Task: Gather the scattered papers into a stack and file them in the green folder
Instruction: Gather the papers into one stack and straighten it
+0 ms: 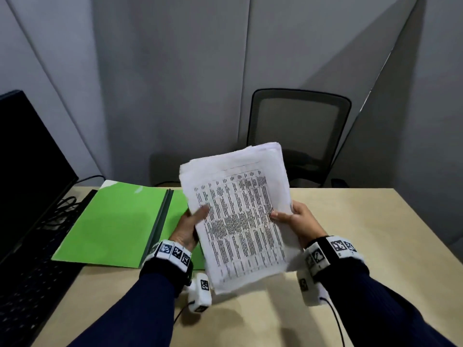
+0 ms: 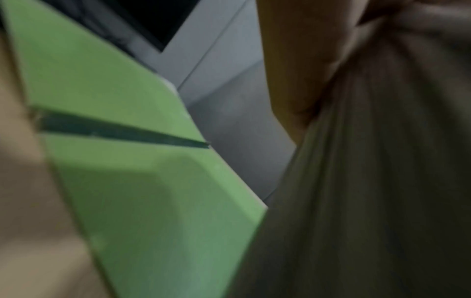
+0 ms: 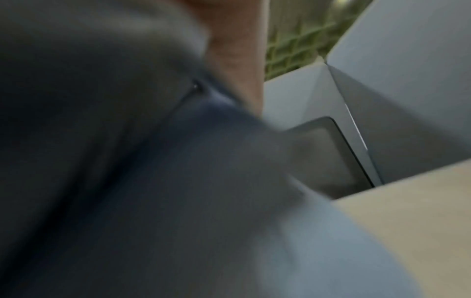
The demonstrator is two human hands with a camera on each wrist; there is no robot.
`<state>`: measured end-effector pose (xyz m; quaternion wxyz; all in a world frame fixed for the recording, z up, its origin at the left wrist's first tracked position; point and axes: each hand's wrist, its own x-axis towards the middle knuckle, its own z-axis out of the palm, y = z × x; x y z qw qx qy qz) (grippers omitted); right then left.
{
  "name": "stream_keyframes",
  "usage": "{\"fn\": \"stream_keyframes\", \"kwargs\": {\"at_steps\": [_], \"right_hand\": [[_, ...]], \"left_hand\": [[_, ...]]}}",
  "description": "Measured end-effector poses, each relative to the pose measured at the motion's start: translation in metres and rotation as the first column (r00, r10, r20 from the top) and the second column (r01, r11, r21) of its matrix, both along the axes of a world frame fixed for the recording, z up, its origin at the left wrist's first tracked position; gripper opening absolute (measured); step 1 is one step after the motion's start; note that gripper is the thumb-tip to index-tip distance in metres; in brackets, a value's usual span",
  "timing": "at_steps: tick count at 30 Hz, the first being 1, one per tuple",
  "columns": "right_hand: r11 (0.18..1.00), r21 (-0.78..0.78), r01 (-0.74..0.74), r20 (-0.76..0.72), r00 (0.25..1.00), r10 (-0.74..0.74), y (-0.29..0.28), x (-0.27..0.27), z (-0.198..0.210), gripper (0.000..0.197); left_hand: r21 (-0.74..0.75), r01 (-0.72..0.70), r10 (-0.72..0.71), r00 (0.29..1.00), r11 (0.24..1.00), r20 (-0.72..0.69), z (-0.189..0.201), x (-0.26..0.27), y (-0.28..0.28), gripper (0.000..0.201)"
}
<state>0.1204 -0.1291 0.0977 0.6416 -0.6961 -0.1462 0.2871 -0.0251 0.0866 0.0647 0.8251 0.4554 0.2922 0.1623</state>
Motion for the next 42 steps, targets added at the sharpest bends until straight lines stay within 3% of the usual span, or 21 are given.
{"fn": "stream_keyframes", "kwargs": {"at_steps": [2,4,5,7,10,13,17,21,23,26,27,31,34,38,42], "right_hand": [[0.999,0.031,0.027,-0.094,0.995,-0.024,-0.003,-0.007,-0.007,0.015],[0.999,0.016,0.042,-0.115,0.993,-0.04,-0.007,-0.008,-0.013,0.023],[0.998,-0.003,0.056,-0.101,0.993,-0.056,-0.007,-0.008,-0.016,0.032],[0.991,0.033,0.132,-0.084,0.988,-0.128,-0.005,-0.007,-0.021,0.043],[0.963,0.117,0.242,-0.02,0.97,-0.241,0.0,-0.013,-0.022,0.021],[0.953,0.157,0.26,0.058,0.961,-0.271,0.004,-0.021,-0.015,0.024],[0.937,0.251,0.242,0.093,0.958,-0.272,0.003,-0.023,-0.012,0.022],[0.935,0.3,0.191,0.104,0.967,-0.231,-0.001,-0.022,-0.02,0.042],[0.934,0.307,0.184,0.098,0.97,-0.223,-0.001,-0.022,-0.023,0.053],[0.92,0.338,0.196,0.072,0.97,-0.233,0.0,-0.021,-0.023,0.088],[0.913,0.355,0.201,0.057,0.97,-0.235,0.001,-0.02,-0.023,0.092],[0.899,0.402,0.175,0.008,0.981,-0.195,-0.001,-0.018,-0.023,0.07],[0.895,0.414,0.164,-0.004,0.984,-0.178,-0.003,-0.018,-0.023,0.072],[0.888,0.425,0.175,-0.025,0.983,-0.181,-0.004,-0.017,-0.025,0.036],[0.898,0.413,0.155,-0.03,0.987,-0.156,-0.006,-0.019,-0.023,0.035]], "left_hand": [[0.202,0.067,-0.053,0.996,0.977,-0.077,0.012,-0.001,-0.004,0.088],[0.323,0.089,-0.052,0.991,0.942,-0.124,0.018,0.0,-0.007,0.05],[0.372,0.086,-0.037,0.99,0.924,-0.137,0.018,0.002,-0.009,0.04],[0.461,0.073,-0.016,0.992,0.884,-0.127,0.019,0.006,-0.015,0.039],[0.617,-0.04,0.133,0.986,0.786,-0.105,0.019,0.016,-0.025,0.047],[0.711,-0.194,0.315,0.948,0.676,-0.041,0.023,0.019,-0.032,0.048],[0.715,-0.317,0.413,0.91,0.623,0.044,0.019,0.017,-0.039,0.053],[0.63,-0.332,0.388,0.92,0.702,0.053,-0.004,0.008,-0.035,0.066],[0.606,-0.321,0.369,0.928,0.728,0.049,-0.01,0.003,-0.032,0.06],[0.647,-0.358,0.379,0.918,0.673,0.114,-0.012,0.002,-0.031,0.039],[0.664,-0.376,0.396,0.909,0.646,0.13,-0.012,0.002,-0.03,0.03],[0.702,-0.373,0.406,0.905,0.607,0.129,-0.014,-0.002,-0.019,0.004],[0.73,-0.348,0.386,0.914,0.588,0.124,-0.016,-0.006,-0.012,0.014],[0.716,-0.329,0.343,0.93,0.615,0.133,-0.01,-0.007,-0.009,0.016],[0.659,-0.341,0.288,0.938,0.67,0.193,-0.002,-0.003,-0.003,0.025]]}}
